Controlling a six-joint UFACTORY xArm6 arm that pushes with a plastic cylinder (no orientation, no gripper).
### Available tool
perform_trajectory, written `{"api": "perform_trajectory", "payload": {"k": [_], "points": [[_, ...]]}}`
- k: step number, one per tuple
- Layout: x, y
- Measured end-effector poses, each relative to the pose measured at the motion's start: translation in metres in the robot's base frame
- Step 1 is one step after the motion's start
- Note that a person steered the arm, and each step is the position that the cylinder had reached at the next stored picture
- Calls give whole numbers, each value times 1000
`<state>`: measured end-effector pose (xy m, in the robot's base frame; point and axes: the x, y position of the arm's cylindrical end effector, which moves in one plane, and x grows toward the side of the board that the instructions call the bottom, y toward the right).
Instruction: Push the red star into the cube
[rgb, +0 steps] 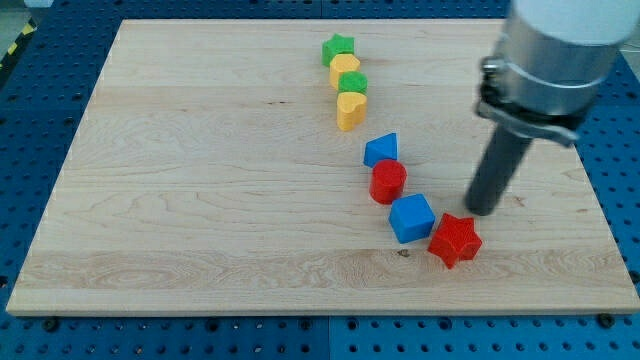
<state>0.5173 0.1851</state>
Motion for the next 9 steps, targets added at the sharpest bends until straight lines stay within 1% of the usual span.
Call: {"api": "perform_trajectory", "payload": {"k": [1,2,3,5,6,7,9], "points": [[17,34],[53,30],[69,3],[70,-61],[70,-73],[70,-60],[68,40]]}}
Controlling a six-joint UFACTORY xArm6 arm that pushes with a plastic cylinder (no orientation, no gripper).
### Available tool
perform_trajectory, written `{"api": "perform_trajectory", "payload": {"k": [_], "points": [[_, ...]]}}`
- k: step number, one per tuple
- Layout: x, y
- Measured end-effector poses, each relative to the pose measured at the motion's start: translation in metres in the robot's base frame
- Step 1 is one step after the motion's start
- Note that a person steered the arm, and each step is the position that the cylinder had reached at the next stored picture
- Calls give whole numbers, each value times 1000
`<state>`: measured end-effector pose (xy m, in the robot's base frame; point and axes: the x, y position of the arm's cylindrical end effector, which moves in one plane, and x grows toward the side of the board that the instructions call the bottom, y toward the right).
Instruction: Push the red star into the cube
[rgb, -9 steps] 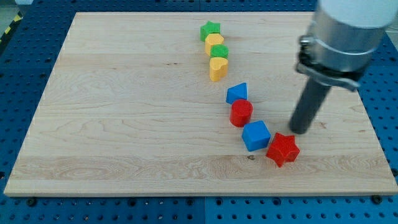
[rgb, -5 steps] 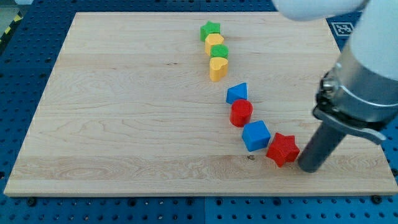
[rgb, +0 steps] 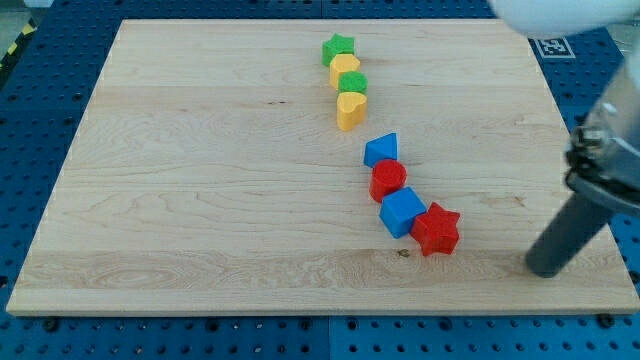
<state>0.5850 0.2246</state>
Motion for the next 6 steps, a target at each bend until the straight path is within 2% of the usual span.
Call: {"api": "perform_trajectory", "payload": {"k": [1,2,5,6], "points": [[-21,8],[-32,-26],[-26,-113],[-24,-115]]}}
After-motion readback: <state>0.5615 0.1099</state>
